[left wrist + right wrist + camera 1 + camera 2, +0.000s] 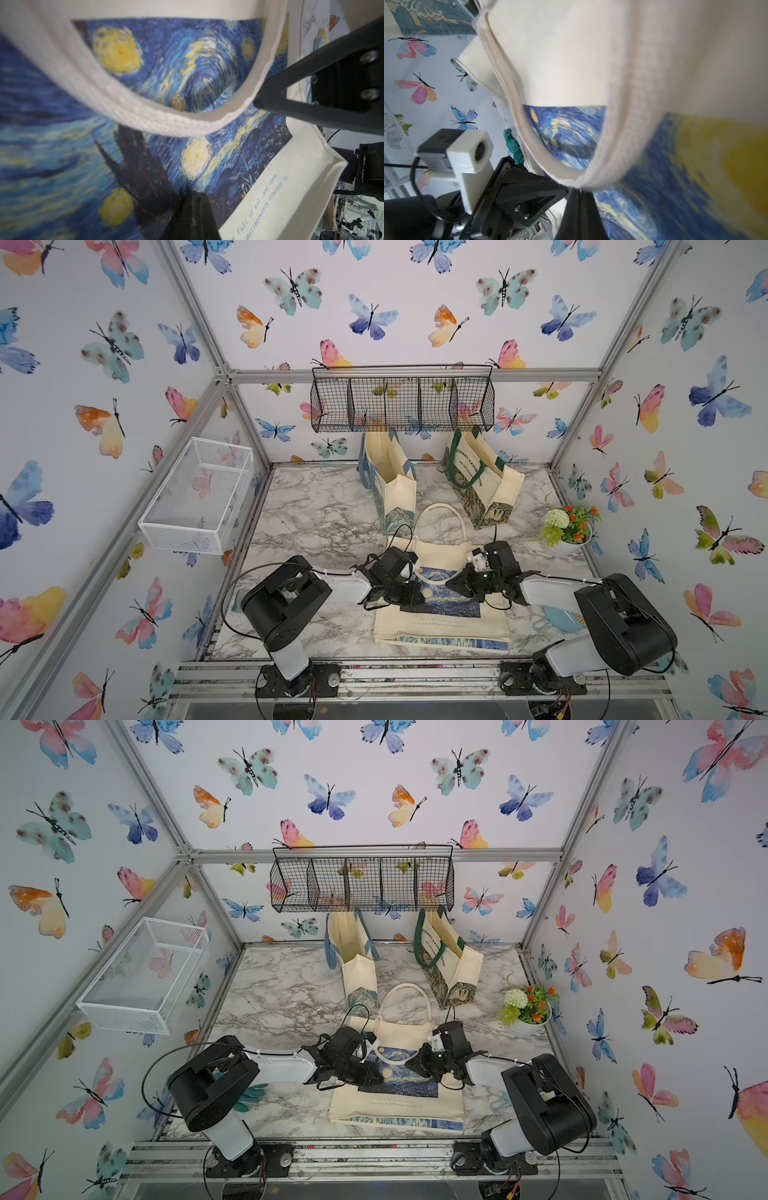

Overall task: Put away the canvas bag
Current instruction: Adjust the canvas bag at the center of the board.

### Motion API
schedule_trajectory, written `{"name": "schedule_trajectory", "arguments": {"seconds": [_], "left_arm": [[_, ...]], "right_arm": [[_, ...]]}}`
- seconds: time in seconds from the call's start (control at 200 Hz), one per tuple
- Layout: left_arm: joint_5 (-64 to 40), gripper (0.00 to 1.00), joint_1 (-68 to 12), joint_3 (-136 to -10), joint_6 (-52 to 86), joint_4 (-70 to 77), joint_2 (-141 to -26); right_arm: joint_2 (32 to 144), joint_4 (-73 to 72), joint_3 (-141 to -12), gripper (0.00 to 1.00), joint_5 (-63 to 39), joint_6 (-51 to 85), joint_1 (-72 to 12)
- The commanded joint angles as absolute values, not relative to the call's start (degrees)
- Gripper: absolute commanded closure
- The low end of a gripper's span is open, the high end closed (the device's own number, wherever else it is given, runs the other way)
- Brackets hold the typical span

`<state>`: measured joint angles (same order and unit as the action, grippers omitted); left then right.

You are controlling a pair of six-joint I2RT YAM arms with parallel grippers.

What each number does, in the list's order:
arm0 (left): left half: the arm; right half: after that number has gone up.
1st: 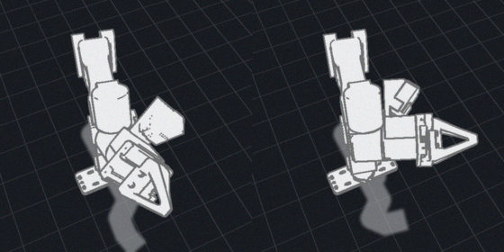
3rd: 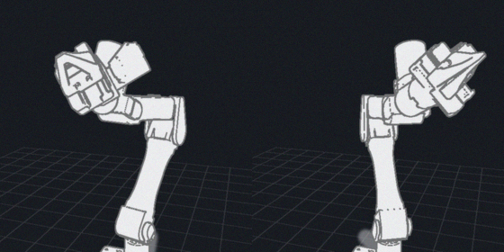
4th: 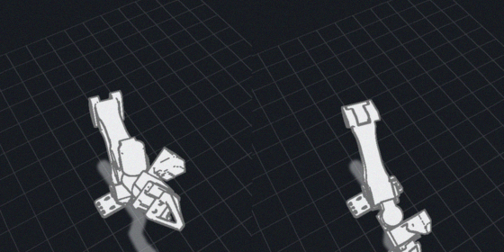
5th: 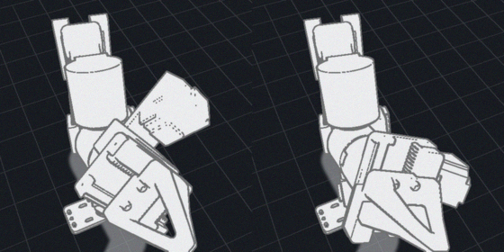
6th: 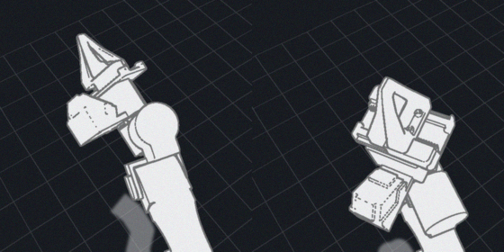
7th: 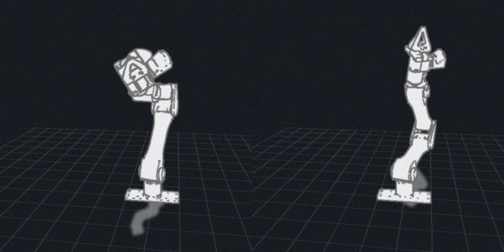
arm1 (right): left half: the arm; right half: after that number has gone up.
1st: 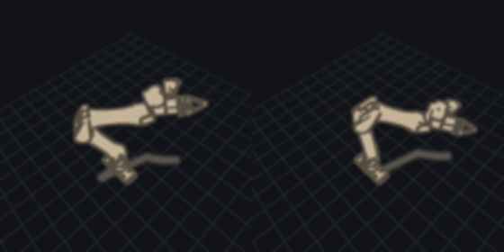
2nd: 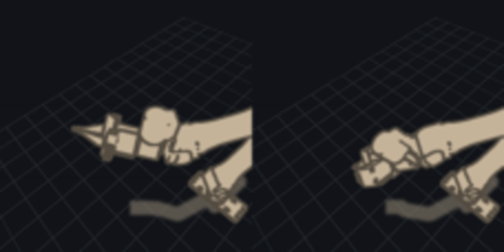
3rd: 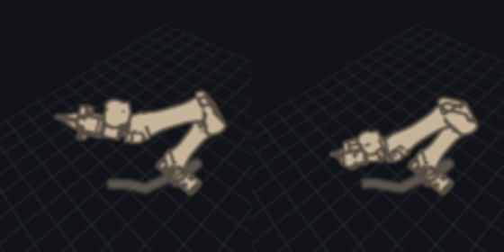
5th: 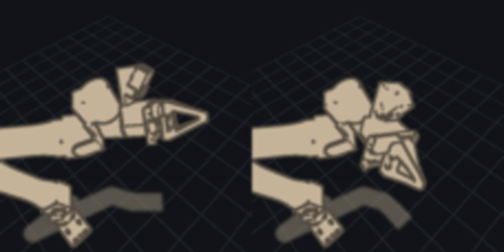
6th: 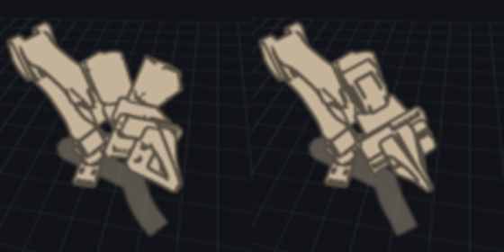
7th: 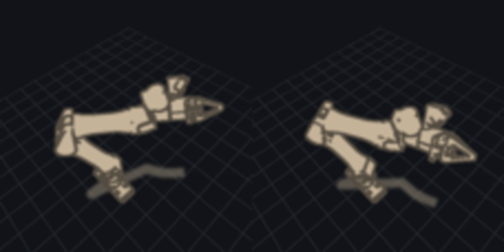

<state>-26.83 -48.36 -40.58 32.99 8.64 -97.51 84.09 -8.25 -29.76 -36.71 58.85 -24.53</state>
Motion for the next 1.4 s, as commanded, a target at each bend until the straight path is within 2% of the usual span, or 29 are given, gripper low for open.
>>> {"name": "schedule_trajectory", "arguments": {"seconds": [0.0, 0.38, 0.596, 0.816, 1.031, 1.131, 1.231, 1.391], "left_arm": [[-26.0, 1.0, -48.2, -39.3, 31.7, 5.9, -98.5], [-25.6, 1.0, -48.2, -37.6, 31.8, 7.1, -96.6], [-25.2, 1.0, -48.1, -36.9, 31.7, 6.8, -94.9], [-24.0, 1.0, -47.8, -35.9, 31.7, 7.2, -91.0], [-21.6, 0.81, -42.8, -38.8, 28.1, 1.4, -85.4], [-24.4, 0.73, -37.7, -39.9, 26.9, 0.0, -85.1], [-27.0, 0.69, -33.0, -40.5, 26.1, 0.0, -84.2], [-32.1, 0.63, -26.8, -44.5, 25.0, 0.6, -84.6]], "right_arm": [[83.5, -0.9, -38.9, 0.99, -31.9, 53.8, -23.3], [87.5, 2.8, -54.9, 0.99, -30.2, 49.8, -19.3], [93.4, 15.2, -69.1, 0.99, -27.9, 42.1, -16.1], [88.0, 22.6, -64.5, 0.99, -21.1, 35.4, -16.1], [81.9, 29.2, -55.3, 0.94, -18.5, 28.8, -16.1], [80.1, 28.5, -52.6, 0.85, -20.8, 27.5, -16.1], [79.3, 26.3, -50.5, 0.78, -22.4, 27.7, -16.1], [82.8, 23.3, -50.1, 0.79, -24.8, 28.7, -16.1]]}}
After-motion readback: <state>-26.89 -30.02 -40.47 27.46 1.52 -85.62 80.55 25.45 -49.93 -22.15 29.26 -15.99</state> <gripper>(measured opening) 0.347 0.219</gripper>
